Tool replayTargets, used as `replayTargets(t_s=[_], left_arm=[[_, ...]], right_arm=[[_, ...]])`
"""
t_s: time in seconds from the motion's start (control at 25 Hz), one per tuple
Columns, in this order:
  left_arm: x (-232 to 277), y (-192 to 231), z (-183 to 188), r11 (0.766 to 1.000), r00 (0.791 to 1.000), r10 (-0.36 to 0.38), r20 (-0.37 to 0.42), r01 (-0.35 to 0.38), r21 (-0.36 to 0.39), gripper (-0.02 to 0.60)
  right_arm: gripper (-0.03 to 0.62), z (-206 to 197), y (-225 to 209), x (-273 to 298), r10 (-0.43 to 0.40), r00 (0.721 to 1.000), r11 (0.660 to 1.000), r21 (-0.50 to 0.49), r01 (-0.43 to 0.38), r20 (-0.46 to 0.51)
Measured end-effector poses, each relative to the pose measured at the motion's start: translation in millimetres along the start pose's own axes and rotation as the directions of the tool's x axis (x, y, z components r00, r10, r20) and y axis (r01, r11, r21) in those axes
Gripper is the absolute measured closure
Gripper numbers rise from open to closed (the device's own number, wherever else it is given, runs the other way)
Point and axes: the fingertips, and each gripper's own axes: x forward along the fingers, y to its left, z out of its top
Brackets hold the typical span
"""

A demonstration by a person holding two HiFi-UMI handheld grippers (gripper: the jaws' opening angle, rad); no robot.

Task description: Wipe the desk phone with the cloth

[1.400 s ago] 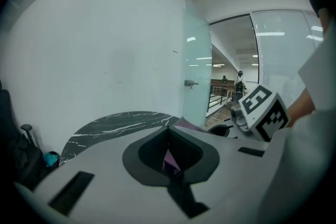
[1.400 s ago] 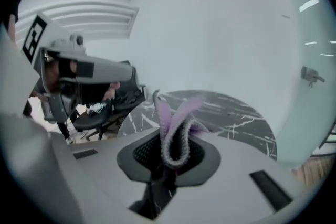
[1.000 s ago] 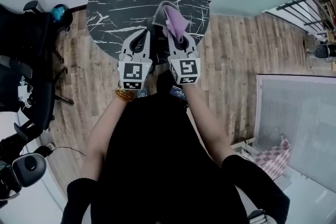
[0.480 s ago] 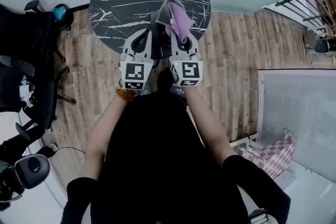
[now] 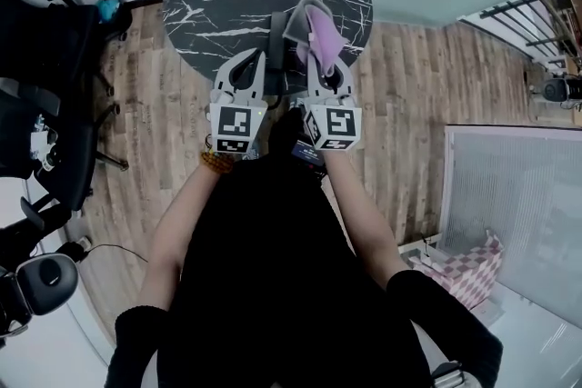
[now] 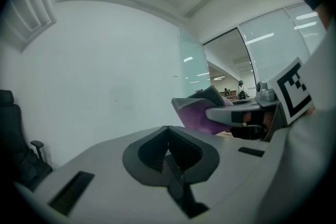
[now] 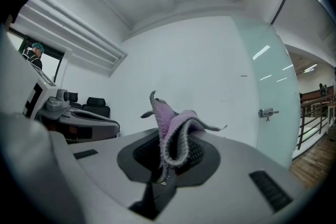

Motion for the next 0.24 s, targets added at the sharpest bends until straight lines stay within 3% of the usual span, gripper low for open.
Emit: replayTargets(t_s=[0.24], left_arm=[[-12,9,-10,0.999,1.000,0.025,-0.018,-0.025,-0.022,0.569]], right_arm=[[0.540,-2,11,-4,0.019,1.000,1.000,-0.003,-0.019,-0.019]])
